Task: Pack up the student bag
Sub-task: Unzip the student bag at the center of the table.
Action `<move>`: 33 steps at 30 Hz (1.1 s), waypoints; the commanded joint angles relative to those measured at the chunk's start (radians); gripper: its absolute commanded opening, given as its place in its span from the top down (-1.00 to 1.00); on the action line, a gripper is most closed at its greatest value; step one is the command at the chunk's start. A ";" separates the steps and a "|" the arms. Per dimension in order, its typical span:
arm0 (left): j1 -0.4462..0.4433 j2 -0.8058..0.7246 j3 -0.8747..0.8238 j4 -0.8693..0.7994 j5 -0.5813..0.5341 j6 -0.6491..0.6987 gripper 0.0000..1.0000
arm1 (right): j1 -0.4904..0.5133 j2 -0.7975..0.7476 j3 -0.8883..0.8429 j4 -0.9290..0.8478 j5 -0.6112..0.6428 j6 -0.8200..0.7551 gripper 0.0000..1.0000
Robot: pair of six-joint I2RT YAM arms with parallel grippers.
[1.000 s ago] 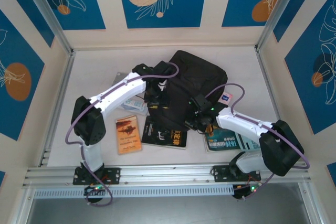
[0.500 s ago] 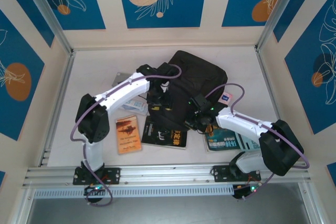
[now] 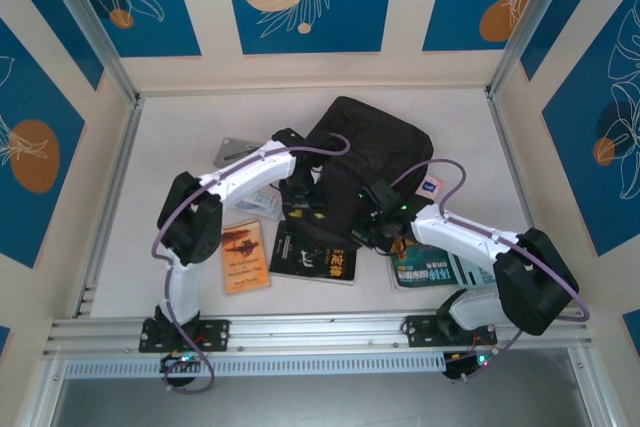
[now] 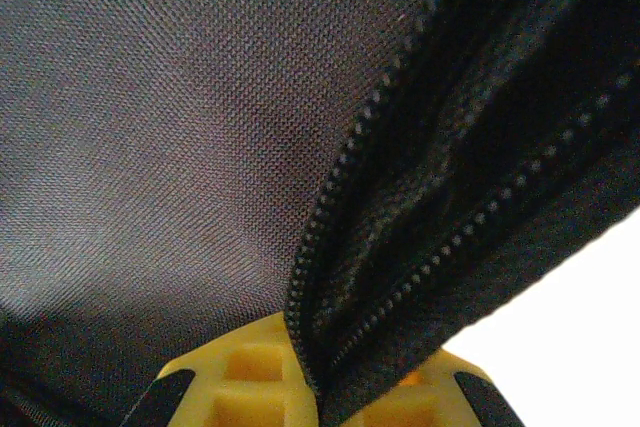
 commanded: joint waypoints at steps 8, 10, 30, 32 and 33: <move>0.003 0.059 -0.042 -0.020 -0.048 -0.010 0.13 | 0.036 0.028 0.033 -0.016 0.010 0.031 1.00; 0.002 0.070 -0.040 -0.014 -0.063 -0.013 0.21 | 0.045 0.032 0.039 -0.016 0.012 0.035 1.00; 0.018 -0.156 -0.044 0.014 -0.130 -0.037 1.00 | 0.002 -0.045 0.050 -0.118 0.067 0.007 0.89; 0.018 -0.190 -0.045 0.028 -0.116 -0.044 1.00 | -0.022 -0.054 0.053 -0.127 0.061 -0.006 0.84; 0.018 -0.207 -0.049 0.035 -0.109 -0.049 1.00 | -0.035 -0.060 0.058 -0.134 0.060 -0.012 0.81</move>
